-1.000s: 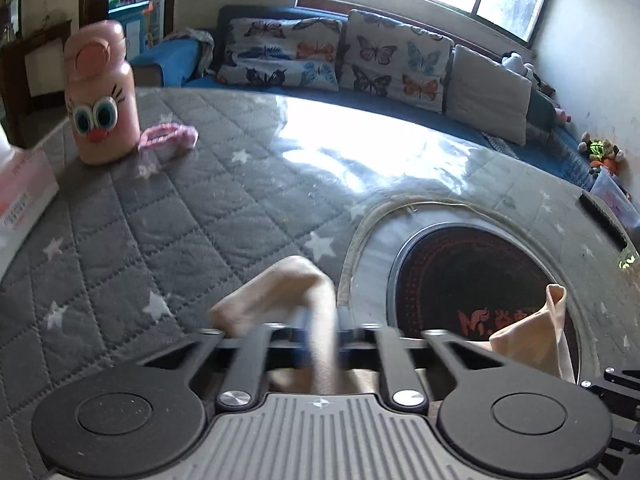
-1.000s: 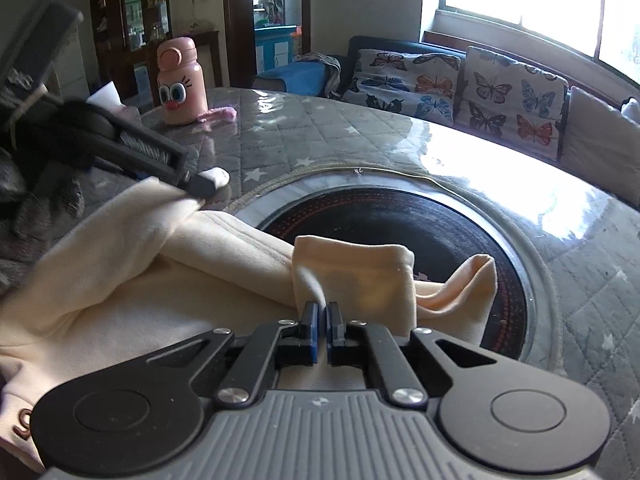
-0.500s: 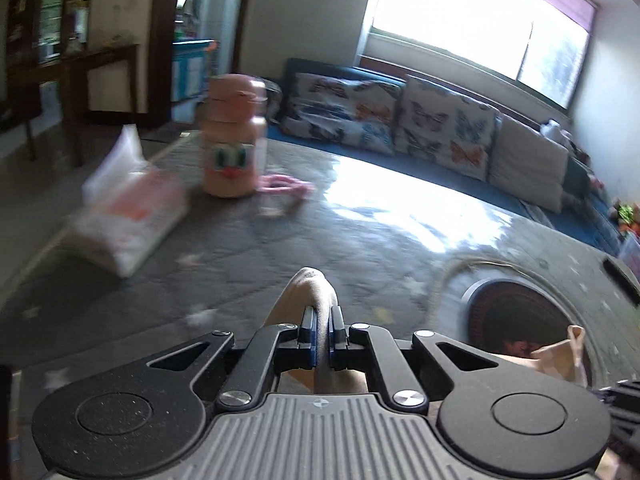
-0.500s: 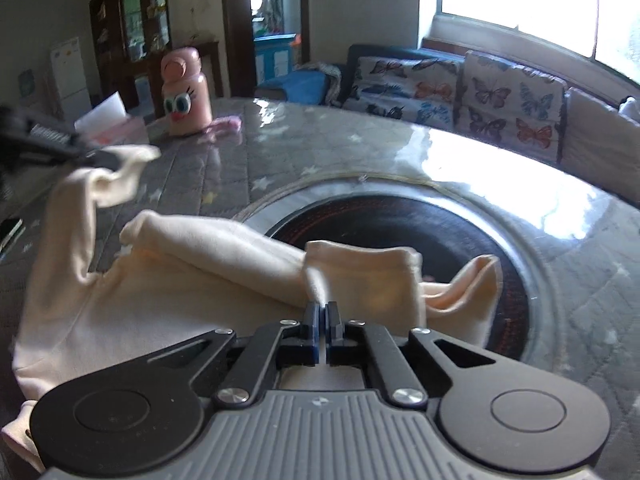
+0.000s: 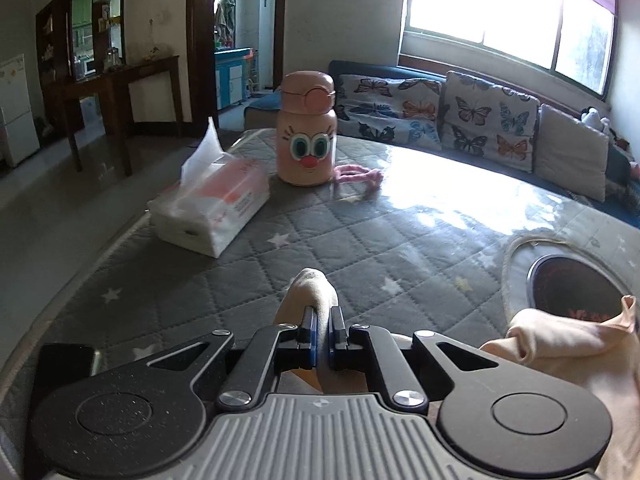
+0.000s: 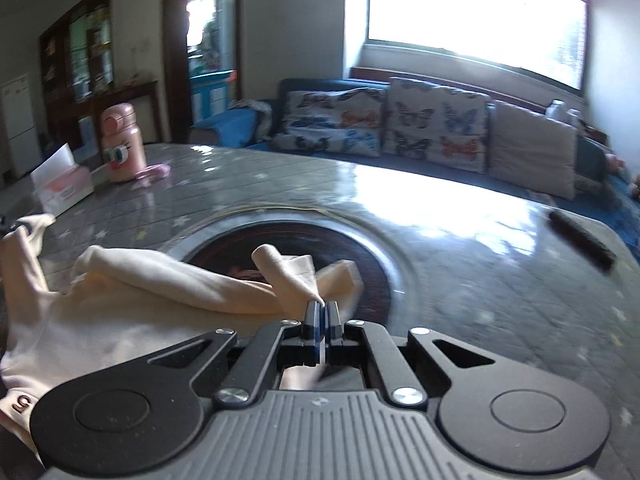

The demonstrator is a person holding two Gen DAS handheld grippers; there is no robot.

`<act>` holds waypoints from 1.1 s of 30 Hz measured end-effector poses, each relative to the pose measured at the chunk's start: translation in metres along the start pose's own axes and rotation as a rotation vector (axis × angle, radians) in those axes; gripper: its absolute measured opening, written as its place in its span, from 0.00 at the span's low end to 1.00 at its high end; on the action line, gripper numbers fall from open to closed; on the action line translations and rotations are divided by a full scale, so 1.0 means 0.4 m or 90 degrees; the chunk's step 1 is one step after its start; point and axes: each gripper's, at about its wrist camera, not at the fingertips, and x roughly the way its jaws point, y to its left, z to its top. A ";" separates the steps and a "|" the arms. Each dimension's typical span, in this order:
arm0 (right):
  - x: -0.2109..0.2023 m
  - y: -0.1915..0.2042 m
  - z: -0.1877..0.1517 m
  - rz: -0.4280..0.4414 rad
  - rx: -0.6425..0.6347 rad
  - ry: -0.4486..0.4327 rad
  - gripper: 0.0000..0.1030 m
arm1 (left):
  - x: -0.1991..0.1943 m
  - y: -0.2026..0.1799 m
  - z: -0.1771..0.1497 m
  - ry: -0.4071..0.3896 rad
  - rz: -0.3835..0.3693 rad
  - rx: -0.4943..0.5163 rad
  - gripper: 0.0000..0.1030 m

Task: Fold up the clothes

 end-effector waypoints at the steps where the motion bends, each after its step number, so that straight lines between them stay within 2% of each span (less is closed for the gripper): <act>1: -0.013 -0.018 -0.008 -0.011 0.009 -0.001 0.02 | 0.000 0.004 -0.004 0.003 0.006 0.002 0.06; 7: -0.079 -0.108 -0.072 -0.075 0.049 0.006 0.02 | 0.002 0.043 -0.037 0.033 0.037 0.010 0.06; 10: -0.110 -0.155 -0.120 -0.096 0.075 0.033 0.02 | 0.006 0.057 -0.050 0.052 0.046 0.017 0.10; 14: -0.121 -0.195 -0.165 -0.106 0.092 0.069 0.04 | -0.007 0.059 -0.050 0.051 0.046 0.033 0.12; 16: -0.126 -0.203 -0.164 -0.111 0.094 0.072 0.06 | -0.021 0.054 -0.042 0.041 0.043 0.043 0.23; 19: -0.135 -0.210 -0.150 -0.116 0.089 0.065 0.07 | -0.045 0.036 -0.023 0.017 0.030 0.058 0.34; 25: -0.099 -0.179 -0.076 -0.064 0.067 0.045 0.07 | -0.045 -0.041 0.002 0.002 -0.049 0.086 0.42; 30: -0.002 -0.124 -0.034 -0.005 0.048 0.062 0.10 | -0.010 -0.131 0.011 0.016 -0.131 0.107 0.43; 33: 0.047 -0.099 -0.012 0.017 0.041 0.073 0.11 | 0.014 -0.180 0.015 0.022 -0.172 0.125 0.49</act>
